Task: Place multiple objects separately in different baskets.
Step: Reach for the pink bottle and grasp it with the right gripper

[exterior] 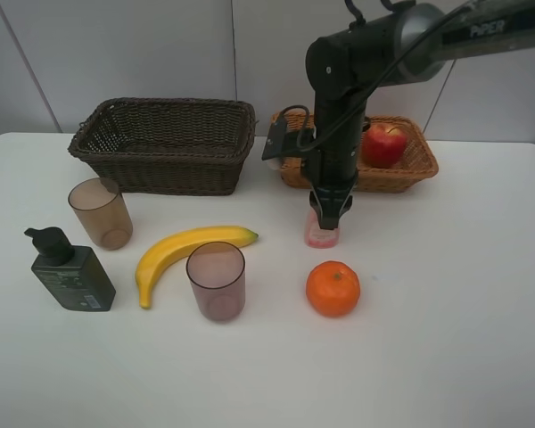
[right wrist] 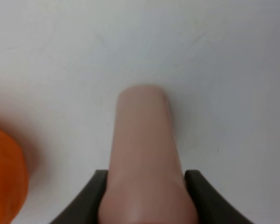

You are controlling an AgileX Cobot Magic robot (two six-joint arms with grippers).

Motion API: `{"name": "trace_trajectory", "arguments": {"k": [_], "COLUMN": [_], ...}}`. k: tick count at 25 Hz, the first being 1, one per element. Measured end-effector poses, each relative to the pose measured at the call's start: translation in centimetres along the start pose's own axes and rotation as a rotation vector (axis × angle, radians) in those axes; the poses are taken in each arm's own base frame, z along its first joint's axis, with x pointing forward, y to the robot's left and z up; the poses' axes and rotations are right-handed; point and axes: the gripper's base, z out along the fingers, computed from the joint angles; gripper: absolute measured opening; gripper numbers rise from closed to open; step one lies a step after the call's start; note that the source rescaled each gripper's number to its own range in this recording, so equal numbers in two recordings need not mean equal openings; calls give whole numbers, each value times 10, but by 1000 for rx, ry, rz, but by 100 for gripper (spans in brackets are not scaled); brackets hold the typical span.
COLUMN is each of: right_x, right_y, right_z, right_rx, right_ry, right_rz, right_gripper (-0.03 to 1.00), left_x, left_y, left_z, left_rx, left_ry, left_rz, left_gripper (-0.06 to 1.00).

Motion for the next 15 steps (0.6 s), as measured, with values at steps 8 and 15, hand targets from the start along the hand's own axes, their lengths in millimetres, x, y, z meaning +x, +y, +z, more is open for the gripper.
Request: {"name": "trace_trajectory", "arguments": {"k": [8, 15], "right_x": [0, 1], "right_y": [0, 0], "right_z": [0, -3], "right_rx": [0, 6], "right_ry": [0, -5], "right_rz": [0, 1], "right_gripper": [0, 0], "left_x": [0, 0], "left_y": [0, 0], "left_z": [0, 0], "left_rx": [0, 0], "left_ry": [0, 0], "left_rz": [0, 0], "left_gripper": [100, 100]}}
